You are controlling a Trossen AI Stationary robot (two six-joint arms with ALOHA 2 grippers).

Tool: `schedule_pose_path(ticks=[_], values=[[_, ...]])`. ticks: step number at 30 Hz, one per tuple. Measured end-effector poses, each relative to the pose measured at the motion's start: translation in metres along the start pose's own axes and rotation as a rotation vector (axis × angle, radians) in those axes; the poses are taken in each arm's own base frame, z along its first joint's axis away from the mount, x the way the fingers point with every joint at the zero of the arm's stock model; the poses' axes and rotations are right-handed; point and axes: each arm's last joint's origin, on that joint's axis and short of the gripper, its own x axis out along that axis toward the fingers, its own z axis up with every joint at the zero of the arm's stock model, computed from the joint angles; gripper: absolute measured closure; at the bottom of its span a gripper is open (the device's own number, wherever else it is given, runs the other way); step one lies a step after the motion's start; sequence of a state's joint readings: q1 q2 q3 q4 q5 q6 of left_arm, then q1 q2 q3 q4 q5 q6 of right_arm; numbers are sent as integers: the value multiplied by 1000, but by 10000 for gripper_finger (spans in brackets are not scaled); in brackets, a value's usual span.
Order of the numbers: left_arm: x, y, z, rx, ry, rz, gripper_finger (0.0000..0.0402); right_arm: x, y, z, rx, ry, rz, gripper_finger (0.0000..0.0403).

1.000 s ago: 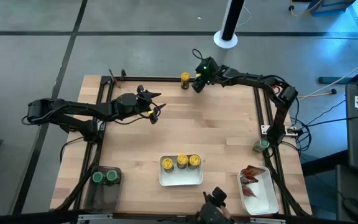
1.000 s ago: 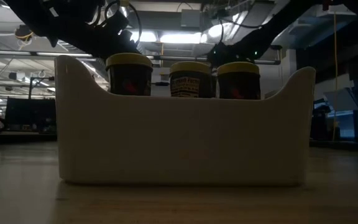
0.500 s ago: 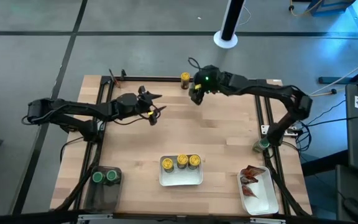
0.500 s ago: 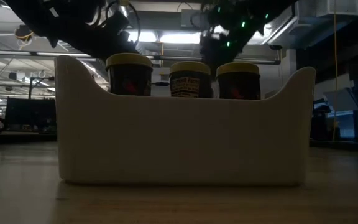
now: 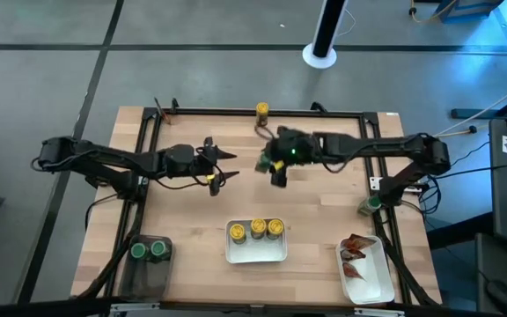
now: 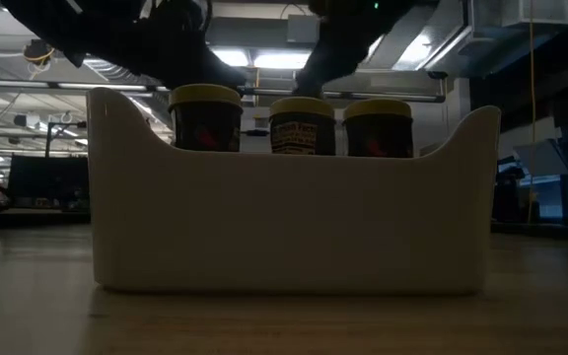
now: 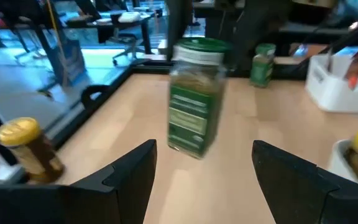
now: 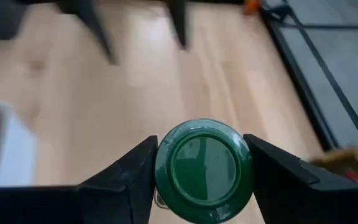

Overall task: Sort spices by type
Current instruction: Put the top green seasoning bottle into the black bin

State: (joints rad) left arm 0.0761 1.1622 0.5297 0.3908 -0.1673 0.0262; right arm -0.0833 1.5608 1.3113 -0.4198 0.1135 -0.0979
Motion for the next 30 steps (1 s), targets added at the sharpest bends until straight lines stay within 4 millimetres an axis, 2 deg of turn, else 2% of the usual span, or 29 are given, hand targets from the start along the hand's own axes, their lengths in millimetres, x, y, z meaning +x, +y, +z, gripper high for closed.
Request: schedule_pose_path(ticks=[6, 12, 23, 30], values=[[-3, -15, 0, -49, -2, -62, 150, -5, 35, 4, -66, -29, 73, 191], [-2, -31, 3, -55, -53, -125, 150, -7, 54, 9, -92, -88, 111, 191], [15, -55, -3, -46, -93, -190, 150, -7, 56, 13, -76, -130, 147, 191], [19, -51, 4, -42, -110, -124, 150, -7, 57, 13, -78, -127, 177, 191]])
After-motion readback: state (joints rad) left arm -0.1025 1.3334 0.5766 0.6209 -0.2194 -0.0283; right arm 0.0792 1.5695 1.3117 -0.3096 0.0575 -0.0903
